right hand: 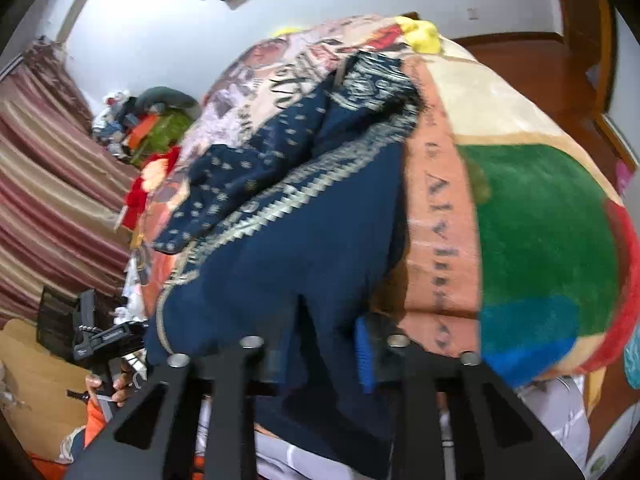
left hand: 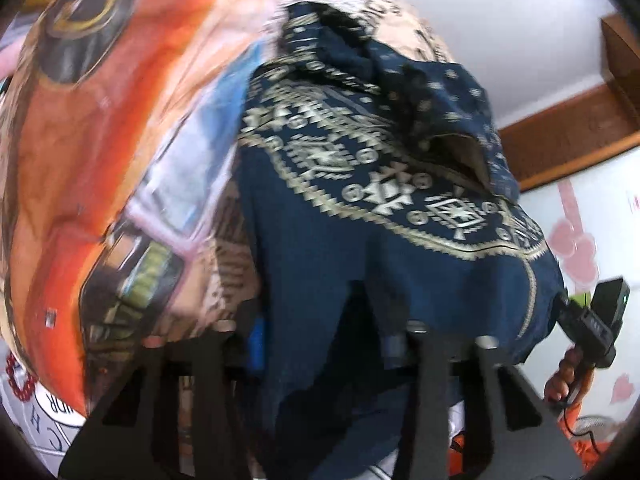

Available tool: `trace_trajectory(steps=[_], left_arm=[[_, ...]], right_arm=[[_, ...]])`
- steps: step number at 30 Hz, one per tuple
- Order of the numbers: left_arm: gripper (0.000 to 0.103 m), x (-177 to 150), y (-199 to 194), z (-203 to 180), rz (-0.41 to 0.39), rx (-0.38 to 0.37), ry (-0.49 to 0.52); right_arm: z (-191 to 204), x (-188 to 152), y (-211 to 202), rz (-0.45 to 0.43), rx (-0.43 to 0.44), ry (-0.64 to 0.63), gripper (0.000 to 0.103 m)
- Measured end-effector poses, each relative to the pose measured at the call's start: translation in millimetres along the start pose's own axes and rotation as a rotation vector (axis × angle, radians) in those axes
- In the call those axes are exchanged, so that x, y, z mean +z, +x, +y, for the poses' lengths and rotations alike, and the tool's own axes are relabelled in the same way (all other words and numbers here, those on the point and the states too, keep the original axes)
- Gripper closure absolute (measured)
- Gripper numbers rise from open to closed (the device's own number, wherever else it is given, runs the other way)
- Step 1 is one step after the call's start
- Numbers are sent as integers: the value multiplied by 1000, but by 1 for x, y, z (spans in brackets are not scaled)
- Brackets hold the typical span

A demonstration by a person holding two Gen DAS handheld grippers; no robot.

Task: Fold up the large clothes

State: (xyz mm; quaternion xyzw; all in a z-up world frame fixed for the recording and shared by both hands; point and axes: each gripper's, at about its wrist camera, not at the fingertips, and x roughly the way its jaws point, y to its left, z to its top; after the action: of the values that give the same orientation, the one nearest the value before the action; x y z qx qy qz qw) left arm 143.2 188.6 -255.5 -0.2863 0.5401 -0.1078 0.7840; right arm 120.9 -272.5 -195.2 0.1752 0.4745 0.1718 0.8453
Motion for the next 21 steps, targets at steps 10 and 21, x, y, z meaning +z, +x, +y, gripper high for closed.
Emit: trace_trajectory(steps=[10, 21], left_arm=[[93, 49, -64, -64, -226, -79, 158], [93, 137, -41, -83, -333, 40, 157]], right_arm=[[39, 46, 5, -75, 23, -167, 94], [53, 136, 23, -209, -57, -247, 95]])
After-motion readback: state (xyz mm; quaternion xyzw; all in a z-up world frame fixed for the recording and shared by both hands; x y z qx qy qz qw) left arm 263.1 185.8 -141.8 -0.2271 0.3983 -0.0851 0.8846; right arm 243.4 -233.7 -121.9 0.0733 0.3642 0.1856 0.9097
